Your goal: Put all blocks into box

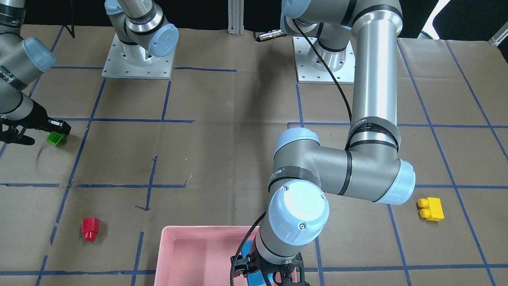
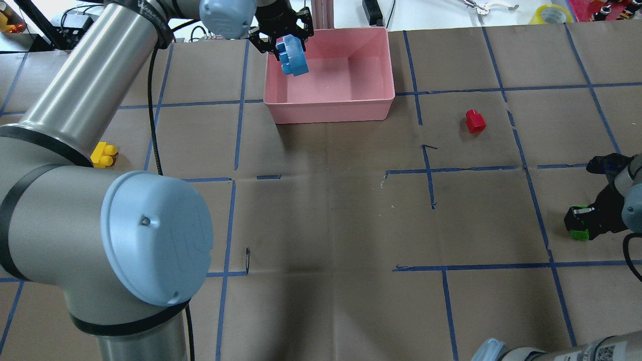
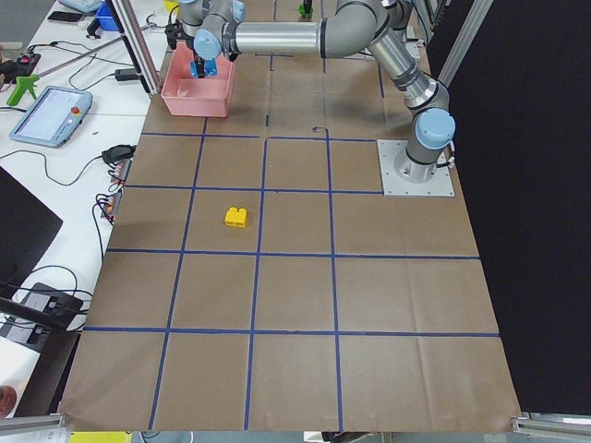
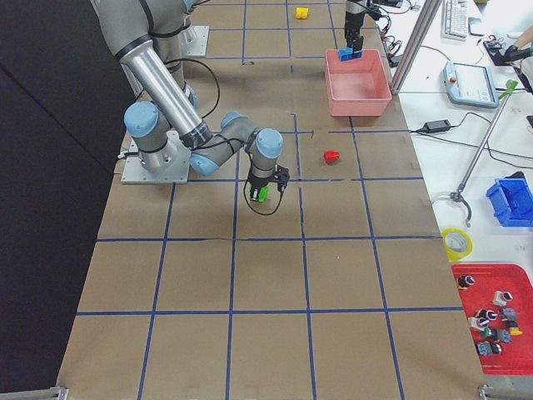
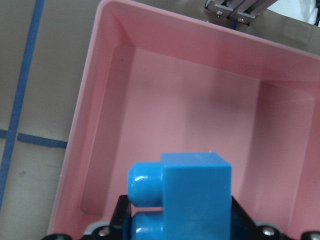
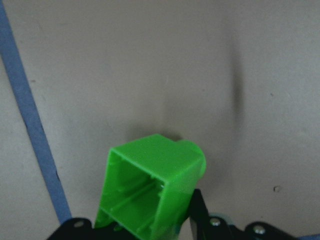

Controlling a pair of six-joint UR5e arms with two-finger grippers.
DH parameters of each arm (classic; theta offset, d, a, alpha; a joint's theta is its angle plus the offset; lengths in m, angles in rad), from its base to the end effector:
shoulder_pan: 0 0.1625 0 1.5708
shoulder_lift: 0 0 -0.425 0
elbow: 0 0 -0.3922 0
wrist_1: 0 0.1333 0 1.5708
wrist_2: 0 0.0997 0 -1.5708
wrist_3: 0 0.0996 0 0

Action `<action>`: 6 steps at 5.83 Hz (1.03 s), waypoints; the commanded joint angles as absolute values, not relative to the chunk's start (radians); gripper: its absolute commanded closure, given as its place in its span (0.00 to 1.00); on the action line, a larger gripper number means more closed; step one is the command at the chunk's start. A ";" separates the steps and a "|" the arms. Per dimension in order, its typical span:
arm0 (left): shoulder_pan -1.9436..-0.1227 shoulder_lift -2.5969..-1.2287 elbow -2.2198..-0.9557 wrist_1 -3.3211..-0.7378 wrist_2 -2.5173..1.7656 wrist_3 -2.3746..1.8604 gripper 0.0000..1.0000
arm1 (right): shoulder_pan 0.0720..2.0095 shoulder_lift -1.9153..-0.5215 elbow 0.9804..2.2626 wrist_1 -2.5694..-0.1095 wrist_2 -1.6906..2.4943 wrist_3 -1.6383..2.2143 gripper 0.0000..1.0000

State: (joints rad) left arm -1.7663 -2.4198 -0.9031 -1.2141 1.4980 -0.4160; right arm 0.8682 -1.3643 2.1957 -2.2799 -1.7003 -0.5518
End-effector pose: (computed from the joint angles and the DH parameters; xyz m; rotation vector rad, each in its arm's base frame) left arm -0.2972 -0.7774 0.2922 0.3218 -2.9945 0.2195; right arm -0.1913 -0.4123 0.1785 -0.2210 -3.0888 -0.2714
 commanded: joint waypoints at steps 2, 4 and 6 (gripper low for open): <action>-1.773 -2.441 -0.902 -1.177 1.552 -0.413 0.02 | 0.870 -1.383 2.172 -2.272 -1.698 -0.542 0.94; -1.767 -2.389 -0.896 -1.192 1.552 -0.393 0.01 | 0.876 -1.429 2.110 -2.147 -1.695 -0.537 0.95; -1.728 -2.242 -0.910 -1.340 1.549 -0.296 0.00 | 0.926 -1.474 1.984 -2.126 -1.587 -0.537 0.95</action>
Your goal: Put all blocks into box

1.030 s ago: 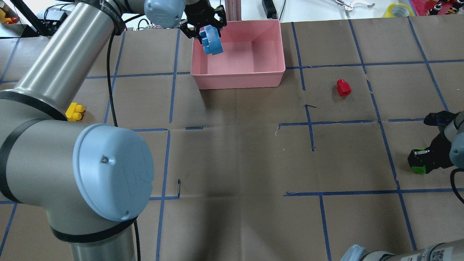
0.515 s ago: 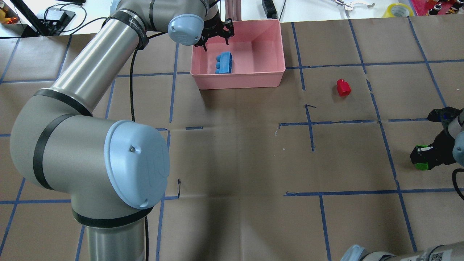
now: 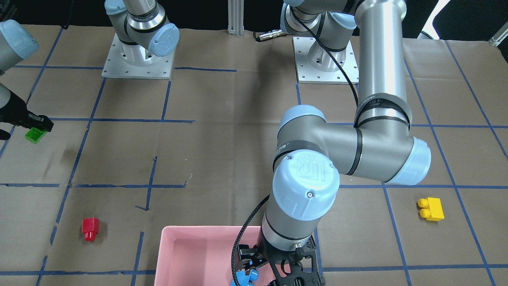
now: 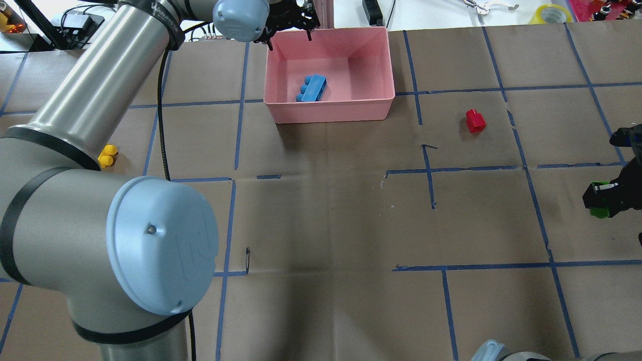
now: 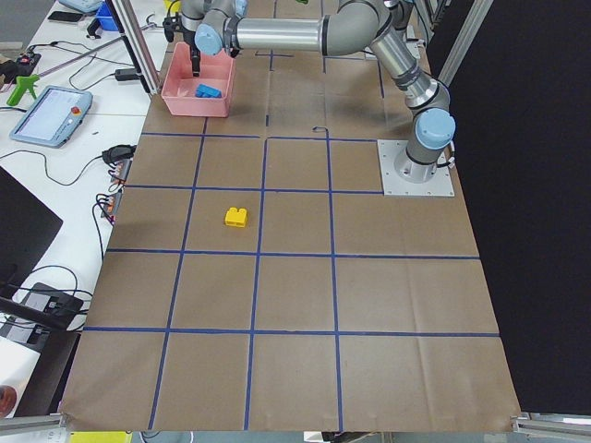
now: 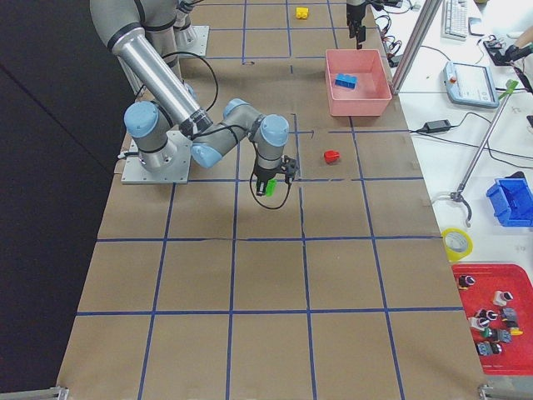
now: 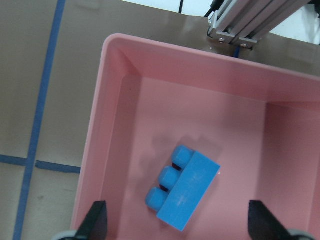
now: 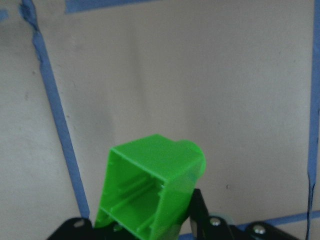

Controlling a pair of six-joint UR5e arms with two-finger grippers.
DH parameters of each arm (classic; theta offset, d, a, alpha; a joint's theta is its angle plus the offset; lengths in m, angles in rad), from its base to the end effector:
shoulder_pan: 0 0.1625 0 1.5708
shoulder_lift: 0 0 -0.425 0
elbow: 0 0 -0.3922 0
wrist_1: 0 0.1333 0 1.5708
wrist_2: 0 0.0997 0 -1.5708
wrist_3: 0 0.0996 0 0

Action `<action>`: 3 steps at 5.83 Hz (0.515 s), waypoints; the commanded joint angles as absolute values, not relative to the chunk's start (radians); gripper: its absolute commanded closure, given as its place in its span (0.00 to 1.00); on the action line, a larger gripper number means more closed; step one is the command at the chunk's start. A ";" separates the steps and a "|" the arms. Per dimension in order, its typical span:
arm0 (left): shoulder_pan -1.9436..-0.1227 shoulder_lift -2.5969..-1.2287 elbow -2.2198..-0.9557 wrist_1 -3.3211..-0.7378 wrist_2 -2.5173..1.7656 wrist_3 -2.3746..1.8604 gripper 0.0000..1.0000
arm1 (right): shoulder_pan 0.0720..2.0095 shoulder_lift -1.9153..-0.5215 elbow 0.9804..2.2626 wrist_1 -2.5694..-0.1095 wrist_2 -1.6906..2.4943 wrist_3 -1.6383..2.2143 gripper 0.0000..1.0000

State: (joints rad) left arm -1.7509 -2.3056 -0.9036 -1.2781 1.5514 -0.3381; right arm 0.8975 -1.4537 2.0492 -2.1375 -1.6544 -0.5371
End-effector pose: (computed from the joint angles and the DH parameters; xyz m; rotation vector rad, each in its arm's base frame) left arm -0.2756 -0.7586 0.3765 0.2372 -3.0388 0.3254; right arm -0.1961 -0.4463 0.2625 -0.2082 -3.0802 -0.1100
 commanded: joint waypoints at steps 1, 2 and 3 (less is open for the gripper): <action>-1.667 -2.185 -0.923 -1.401 1.546 -0.179 0.00 | 0.978 -1.477 1.897 -2.079 -1.487 -0.537 0.95; -1.590 -2.163 -0.925 -1.442 1.545 -0.047 0.00 | 1.065 -1.476 1.820 -2.016 -1.325 -0.490 0.95; -1.500 -2.163 -0.927 -1.445 1.543 0.126 0.00 | 1.178 -1.468 1.766 -1.999 -1.237 -0.347 0.95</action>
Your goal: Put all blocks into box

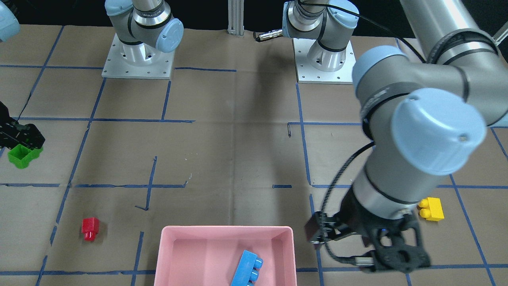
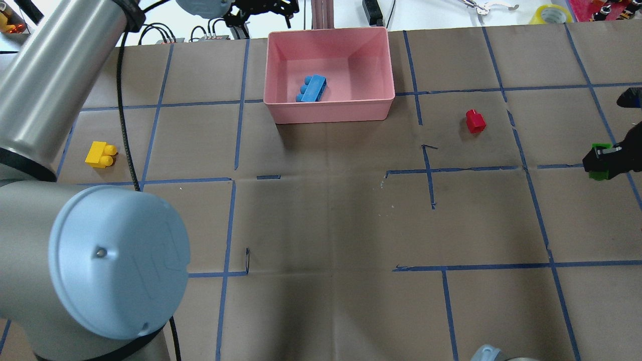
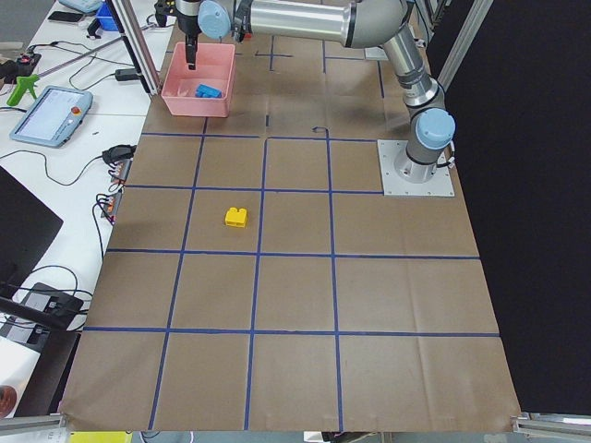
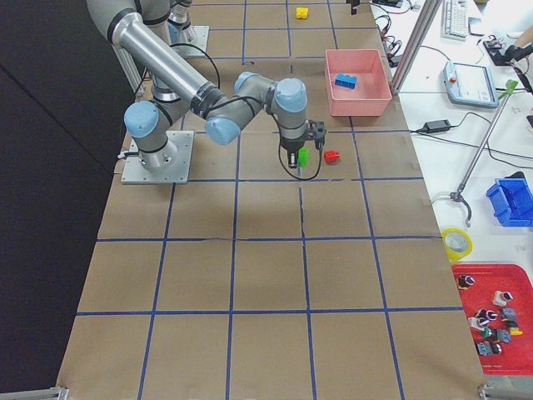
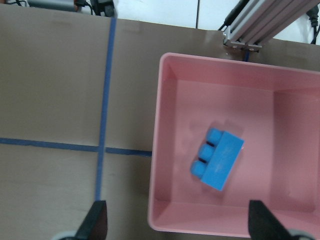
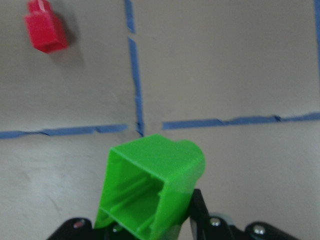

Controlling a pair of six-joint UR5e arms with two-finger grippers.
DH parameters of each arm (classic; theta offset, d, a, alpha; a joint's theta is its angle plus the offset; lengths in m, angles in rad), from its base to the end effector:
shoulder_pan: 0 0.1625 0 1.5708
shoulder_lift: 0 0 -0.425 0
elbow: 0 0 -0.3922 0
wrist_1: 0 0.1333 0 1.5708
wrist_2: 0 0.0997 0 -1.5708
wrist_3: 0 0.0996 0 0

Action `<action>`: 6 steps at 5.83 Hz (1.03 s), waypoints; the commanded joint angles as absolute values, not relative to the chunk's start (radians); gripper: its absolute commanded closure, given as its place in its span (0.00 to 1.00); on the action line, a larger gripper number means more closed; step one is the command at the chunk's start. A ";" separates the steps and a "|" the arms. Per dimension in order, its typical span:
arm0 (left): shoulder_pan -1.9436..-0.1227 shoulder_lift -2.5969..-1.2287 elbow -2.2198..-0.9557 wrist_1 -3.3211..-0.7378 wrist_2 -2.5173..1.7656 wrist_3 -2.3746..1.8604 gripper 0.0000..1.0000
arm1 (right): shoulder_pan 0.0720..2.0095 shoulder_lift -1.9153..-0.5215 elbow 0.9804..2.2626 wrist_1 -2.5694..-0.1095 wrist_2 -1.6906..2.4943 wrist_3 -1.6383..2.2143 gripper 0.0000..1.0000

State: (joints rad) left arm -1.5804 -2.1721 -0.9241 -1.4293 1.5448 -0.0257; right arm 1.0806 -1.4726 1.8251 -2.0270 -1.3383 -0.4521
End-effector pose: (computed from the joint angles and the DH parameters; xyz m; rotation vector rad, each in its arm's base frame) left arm -0.1431 -0.7473 0.4514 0.0212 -3.0988 0.2897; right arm -0.1065 -0.5314 0.3640 0.0385 2.9669 -0.2945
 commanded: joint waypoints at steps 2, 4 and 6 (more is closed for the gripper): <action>-1.322 -2.177 -0.942 -1.443 1.542 0.399 0.00 | 1.428 -1.361 1.660 -2.025 -1.090 -0.131 0.95; -1.119 -2.177 -1.027 -1.431 1.539 0.722 0.01 | 1.590 -1.077 1.339 -2.028 -1.088 -0.069 0.95; -1.026 -2.162 -1.171 -1.401 1.542 0.818 0.02 | 1.641 -0.854 1.124 -2.028 -1.083 -0.045 0.93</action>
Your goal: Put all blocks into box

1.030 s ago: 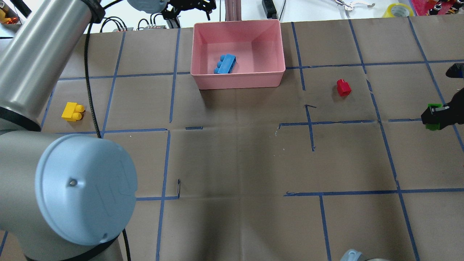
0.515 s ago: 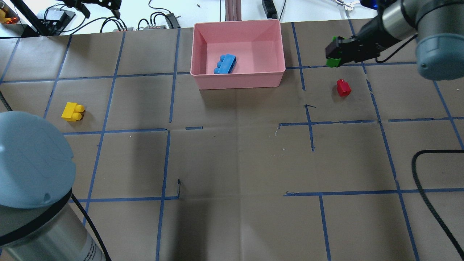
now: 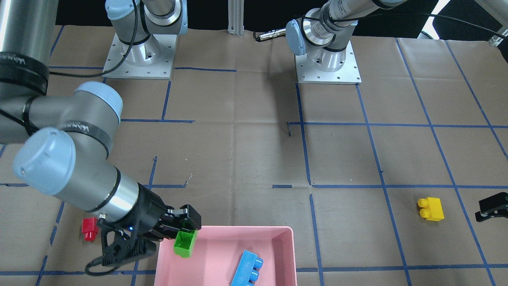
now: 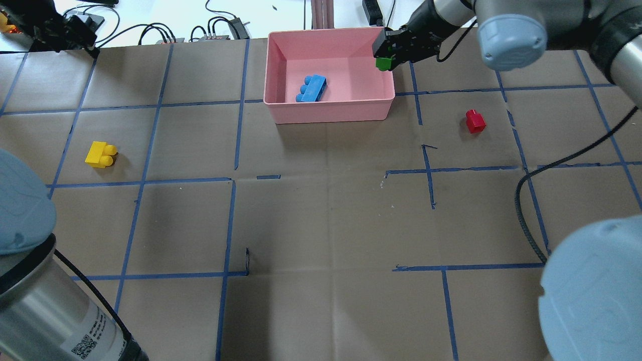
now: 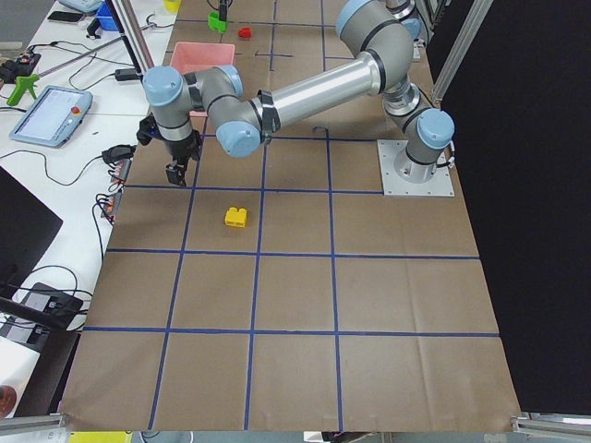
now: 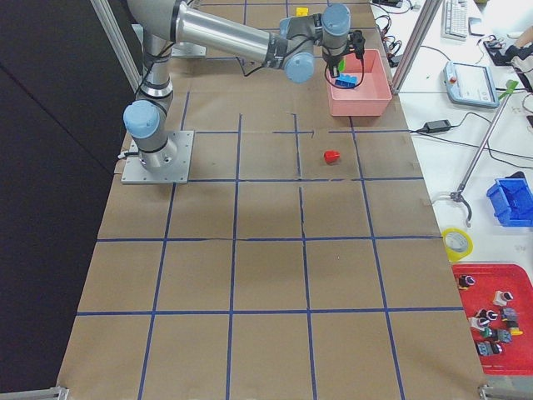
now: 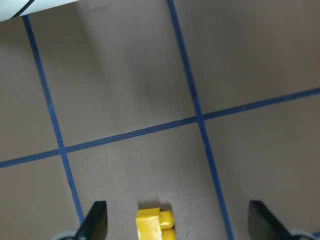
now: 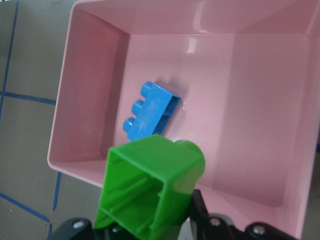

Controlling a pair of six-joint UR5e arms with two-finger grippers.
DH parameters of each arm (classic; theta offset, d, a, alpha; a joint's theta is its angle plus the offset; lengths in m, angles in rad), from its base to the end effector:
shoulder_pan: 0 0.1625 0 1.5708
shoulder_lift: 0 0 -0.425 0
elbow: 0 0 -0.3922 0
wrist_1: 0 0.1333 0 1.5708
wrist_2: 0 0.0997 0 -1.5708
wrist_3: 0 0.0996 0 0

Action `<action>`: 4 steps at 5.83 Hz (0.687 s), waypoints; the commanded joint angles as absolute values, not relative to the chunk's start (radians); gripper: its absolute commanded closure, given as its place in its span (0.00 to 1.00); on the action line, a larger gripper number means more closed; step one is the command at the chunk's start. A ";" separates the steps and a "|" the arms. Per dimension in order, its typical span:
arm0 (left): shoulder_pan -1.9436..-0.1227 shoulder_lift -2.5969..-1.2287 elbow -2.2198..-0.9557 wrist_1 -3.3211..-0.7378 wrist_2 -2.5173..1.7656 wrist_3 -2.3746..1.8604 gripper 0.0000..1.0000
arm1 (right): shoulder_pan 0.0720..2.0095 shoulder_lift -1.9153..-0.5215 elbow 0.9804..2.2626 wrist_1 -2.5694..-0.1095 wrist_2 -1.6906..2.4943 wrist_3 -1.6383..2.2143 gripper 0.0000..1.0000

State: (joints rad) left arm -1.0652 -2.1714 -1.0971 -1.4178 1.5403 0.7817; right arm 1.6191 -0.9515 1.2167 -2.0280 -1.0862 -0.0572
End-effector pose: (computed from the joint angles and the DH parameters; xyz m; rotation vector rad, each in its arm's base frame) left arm 0.2350 -0.7060 0.3666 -0.4317 -3.1024 0.0613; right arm 0.2152 -0.7303 0.3383 -0.2025 2.6399 -0.2578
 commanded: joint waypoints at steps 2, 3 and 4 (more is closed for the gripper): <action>-1.016 -2.055 -1.494 -1.100 1.545 0.818 0.02 | 1.644 -0.824 1.078 -2.037 -1.100 -0.060 0.02; -1.017 -2.031 -1.558 -1.039 1.548 0.816 0.02 | 1.654 -0.822 1.089 -2.036 -1.101 -0.060 0.00; -1.017 -2.054 -1.560 -1.029 1.543 0.813 0.02 | 1.655 -0.824 1.094 -2.031 -1.101 -0.061 0.00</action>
State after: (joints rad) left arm -1.0175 -2.0483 -1.5327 -1.0608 1.5455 0.8153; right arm 1.6518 -0.8237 1.0893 -2.0341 -1.1000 -0.0596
